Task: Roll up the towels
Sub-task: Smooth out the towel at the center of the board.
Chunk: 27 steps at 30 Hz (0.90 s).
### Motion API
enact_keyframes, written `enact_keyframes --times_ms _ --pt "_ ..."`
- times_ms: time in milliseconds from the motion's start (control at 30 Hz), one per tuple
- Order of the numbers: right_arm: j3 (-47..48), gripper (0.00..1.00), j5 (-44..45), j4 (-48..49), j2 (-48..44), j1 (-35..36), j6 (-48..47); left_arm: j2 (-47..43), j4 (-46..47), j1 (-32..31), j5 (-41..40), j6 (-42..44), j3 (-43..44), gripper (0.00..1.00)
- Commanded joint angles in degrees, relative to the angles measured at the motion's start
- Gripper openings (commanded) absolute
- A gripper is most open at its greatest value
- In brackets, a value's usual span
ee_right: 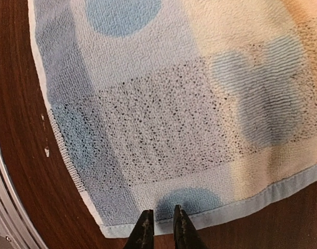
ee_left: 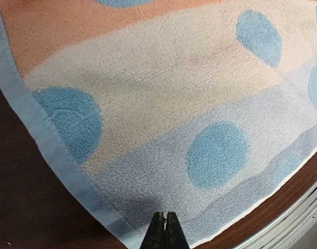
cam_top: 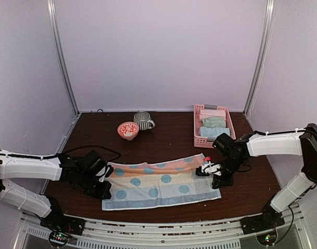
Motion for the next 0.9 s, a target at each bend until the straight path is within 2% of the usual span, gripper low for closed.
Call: enact_keyframes --times_ms 0,233,433,600,733,867 --pt "-2.0 0.12 3.5 0.8 0.8 1.5 -1.0 2.9 2.7 -2.9 0.3 -2.5 -0.9 0.00" --pt "-7.0 0.09 7.7 -5.3 -5.1 4.5 -4.4 6.4 2.1 -9.9 2.5 -5.0 -1.7 0.00" --pt "-7.2 0.08 6.5 -10.9 -10.6 7.3 -6.9 1.8 -5.2 -12.5 2.5 -8.0 -1.6 0.00" --pt "-6.6 0.07 5.7 -13.0 -7.8 7.8 -8.7 -2.2 -13.0 -12.5 -1.0 -9.4 0.2 0.00" --pt "-2.5 0.09 2.3 -17.2 -6.8 7.6 -10.3 -4.3 -13.4 -12.5 -1.9 -7.3 5.3 0.00" --pt "7.2 0.11 -0.8 -16.7 -6.9 4.2 -7.6 -3.9 -13.8 -10.8 -11.8 -3.2 14.4 0.08"
